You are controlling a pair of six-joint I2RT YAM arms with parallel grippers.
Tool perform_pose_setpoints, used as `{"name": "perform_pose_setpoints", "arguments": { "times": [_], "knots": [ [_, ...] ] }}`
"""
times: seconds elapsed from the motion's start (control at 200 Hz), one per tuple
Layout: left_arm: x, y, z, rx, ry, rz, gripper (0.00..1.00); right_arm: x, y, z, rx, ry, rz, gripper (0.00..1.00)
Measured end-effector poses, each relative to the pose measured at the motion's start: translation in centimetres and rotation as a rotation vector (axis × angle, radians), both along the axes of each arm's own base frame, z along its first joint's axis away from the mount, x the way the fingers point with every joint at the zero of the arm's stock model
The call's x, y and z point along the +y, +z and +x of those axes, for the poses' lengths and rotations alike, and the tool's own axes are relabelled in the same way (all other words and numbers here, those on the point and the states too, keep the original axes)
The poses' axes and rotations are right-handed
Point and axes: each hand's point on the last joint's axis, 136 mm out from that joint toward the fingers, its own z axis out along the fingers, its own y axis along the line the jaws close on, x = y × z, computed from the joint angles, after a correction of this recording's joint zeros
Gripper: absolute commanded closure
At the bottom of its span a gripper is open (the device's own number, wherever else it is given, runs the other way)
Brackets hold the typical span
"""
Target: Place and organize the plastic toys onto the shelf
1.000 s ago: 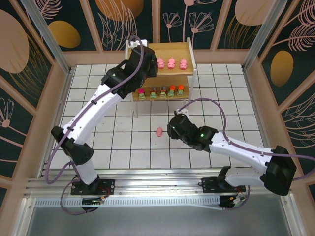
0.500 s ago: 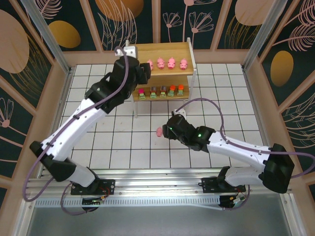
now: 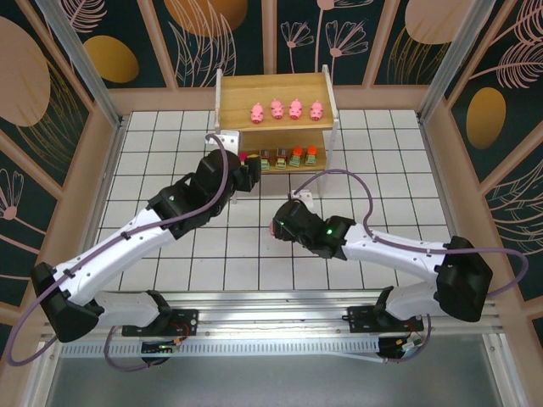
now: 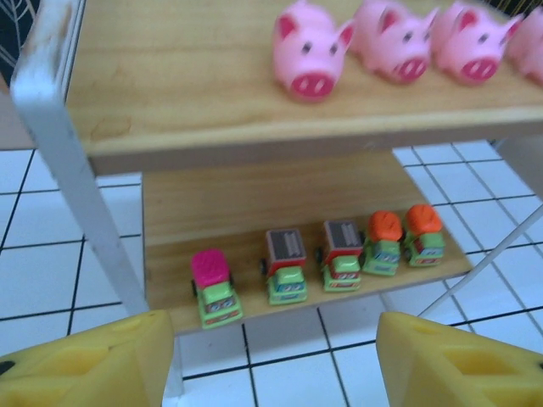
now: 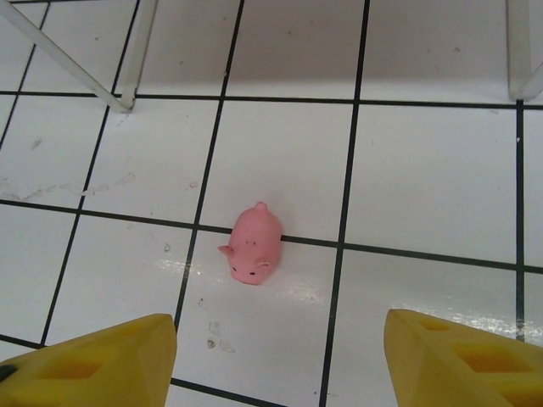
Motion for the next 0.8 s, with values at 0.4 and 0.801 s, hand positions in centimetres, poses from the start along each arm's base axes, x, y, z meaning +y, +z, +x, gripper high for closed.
{"name": "perform_pose_setpoints", "arguments": {
  "times": [0.4,0.801],
  "knots": [
    [1.7,-5.7,-1.2,0.053,0.025,0.044,0.16,1.3,-1.5,0.3,0.023,-0.022,-0.030,0.25],
    [3.2,-10.9,-2.0,0.122,0.073,0.070,0.05,2.7,-4.2,0.3,0.066,-0.035,-0.070,0.25]
  ]
}}
